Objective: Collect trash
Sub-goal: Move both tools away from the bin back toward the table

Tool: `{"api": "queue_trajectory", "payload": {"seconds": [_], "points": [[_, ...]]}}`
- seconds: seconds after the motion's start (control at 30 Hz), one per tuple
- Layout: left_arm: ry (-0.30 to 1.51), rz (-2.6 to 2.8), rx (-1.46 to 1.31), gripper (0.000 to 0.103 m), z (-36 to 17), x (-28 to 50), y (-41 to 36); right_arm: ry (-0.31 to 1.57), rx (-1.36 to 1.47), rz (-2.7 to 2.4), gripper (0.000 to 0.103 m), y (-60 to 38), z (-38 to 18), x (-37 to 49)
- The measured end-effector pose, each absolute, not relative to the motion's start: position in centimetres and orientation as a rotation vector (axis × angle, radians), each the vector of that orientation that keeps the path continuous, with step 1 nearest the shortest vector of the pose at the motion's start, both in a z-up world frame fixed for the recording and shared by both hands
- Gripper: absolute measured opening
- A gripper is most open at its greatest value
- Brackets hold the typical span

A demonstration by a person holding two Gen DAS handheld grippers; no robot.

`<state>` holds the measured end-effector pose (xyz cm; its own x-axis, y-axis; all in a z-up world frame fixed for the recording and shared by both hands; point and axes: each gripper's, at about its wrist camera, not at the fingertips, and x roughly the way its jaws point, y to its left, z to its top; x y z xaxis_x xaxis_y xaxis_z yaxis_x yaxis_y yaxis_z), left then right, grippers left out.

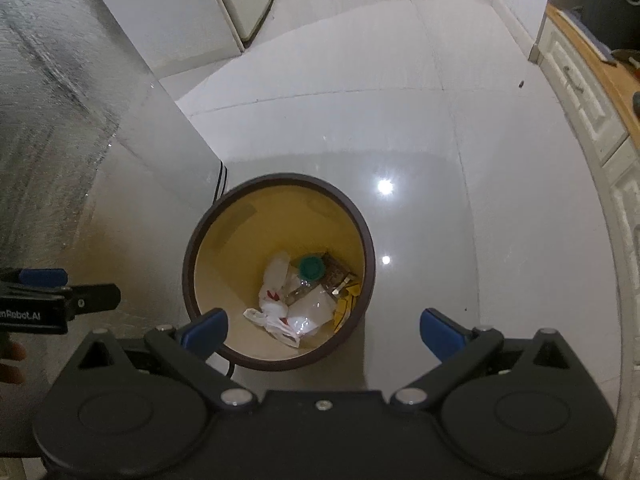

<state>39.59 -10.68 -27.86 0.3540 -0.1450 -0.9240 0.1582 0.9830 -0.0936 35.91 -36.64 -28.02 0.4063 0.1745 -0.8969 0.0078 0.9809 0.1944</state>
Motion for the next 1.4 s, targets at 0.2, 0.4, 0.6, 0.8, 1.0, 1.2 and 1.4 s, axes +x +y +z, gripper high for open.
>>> {"api": "queue_trajectory", "payload": {"seconds": [0.2, 0.4, 0.6, 0.8, 1.0, 1.2, 1.4], "points": [[1.136, -0.197, 0.015, 0.103, -24.7, 38.2, -10.7, 1.082, 0.184, 0.119, 0.103, -37.1, -24.8, 34.4], [1.065, -0.196, 0.02, 0.103, -21.1, 36.6, -10.5, 1.003, 0.142, 0.134, 0.103, -37.3, -21.3, 32.7], [0.994, -0.207, 0.02, 0.103, -17.4, 34.7, -10.4, 0.915, 0.131, 0.129, 0.103, -38.0, -17.6, 30.9], [0.923, -0.226, 0.017, 0.103, -13.9, 32.6, -10.1, 0.818, 0.108, 0.132, 0.103, -37.8, -14.0, 28.9], [0.824, -0.218, 0.017, 0.103, -9.9, 30.2, -9.2, 0.718, 0.072, 0.139, 0.103, -37.5, -10.4, 26.7], [0.724, -0.207, 0.031, 0.103, -5.3, 27.8, -8.5, 0.598, 0.075, 0.142, 0.103, -37.2, -6.5, 24.5], [0.631, -0.199, 0.069, 0.103, -0.9, 25.4, -7.8, 0.485, 0.081, 0.162, 0.103, -36.6, -3.5, 22.8]]}}
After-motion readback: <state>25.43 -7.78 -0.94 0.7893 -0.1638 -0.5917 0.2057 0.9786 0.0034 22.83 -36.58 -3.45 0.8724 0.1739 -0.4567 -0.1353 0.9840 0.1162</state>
